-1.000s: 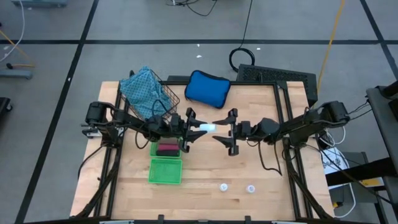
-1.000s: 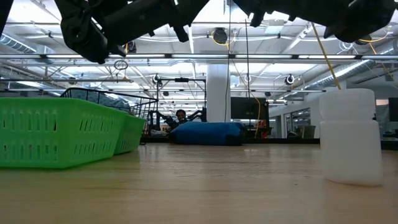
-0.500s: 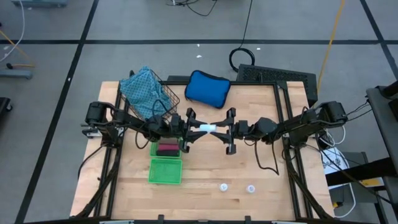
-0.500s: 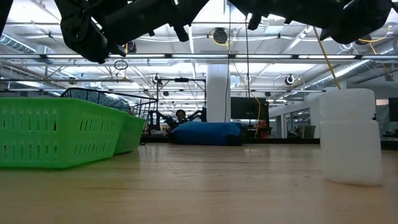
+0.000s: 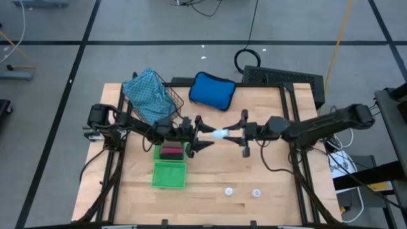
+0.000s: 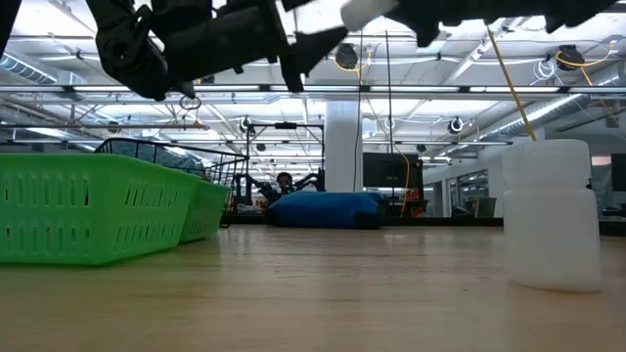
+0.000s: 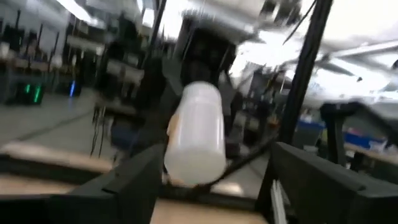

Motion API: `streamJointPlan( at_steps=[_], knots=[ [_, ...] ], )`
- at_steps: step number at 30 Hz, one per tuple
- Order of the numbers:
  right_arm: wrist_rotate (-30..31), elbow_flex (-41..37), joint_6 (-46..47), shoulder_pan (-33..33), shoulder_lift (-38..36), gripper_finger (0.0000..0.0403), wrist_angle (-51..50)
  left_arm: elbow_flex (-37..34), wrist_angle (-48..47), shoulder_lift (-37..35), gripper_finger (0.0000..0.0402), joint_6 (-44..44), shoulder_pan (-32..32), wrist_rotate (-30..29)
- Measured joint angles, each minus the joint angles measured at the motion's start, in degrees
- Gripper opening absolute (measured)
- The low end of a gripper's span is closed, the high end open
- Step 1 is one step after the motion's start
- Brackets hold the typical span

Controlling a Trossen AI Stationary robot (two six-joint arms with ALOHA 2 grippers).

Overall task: Pick & Place Medicine items
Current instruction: Put the right white pill bottle into the bottom green basket

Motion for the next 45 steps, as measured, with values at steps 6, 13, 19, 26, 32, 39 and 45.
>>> streamJointPlan(
  at_steps=[6, 13, 19, 26, 32, 39, 45],
  knots=[
    [0.02, 7.32, 5.02, 0.02, -2.83, 0.0124, -31.03, 0.0, -6.99, 0.02, 0.0336, 0.32, -0.01, -5.07],
    [-0.38, 10.98, 8.89, 0.22, 7.51, 0.0124, -44.46, 0.0, -11.99, 0.0, 0.0339, 0.36, 0.15, -13.64],
    [-1.25, 10.96, 8.88, 0.83, 16.6, 0.0124, -44.49, 0.5, -18.83, 0.0, 0.0339, -0.9, 0.15, -15.73],
    [-1.6, 10.96, 8.81, 1.22, 23.53, 0.0124, -41.98, 4.38, -29.14, 0.0, 0.034, -0.14, -0.63, -16.42],
    [-1.62, 10.96, 8.37, 1.25, 24.83, 0.0124, -41.71, 5.78, -29.86, 0.0, 0.034, 2.84, -1.41, -16.39],
    [-1.53, 10.96, 6.77, 1.25, 24.81, 0.0162, -41.87, 5.79, -30.72, 0.0, 0.034, 3.66, -1.44, -16.39],
    [-1.52, 10.92, 6.81, 1.25, 23.33, 0.0252, -42.29, 5.79, -30.79, 0.0, 0.034, 3.34, -1.44, -16.39]
  ],
)
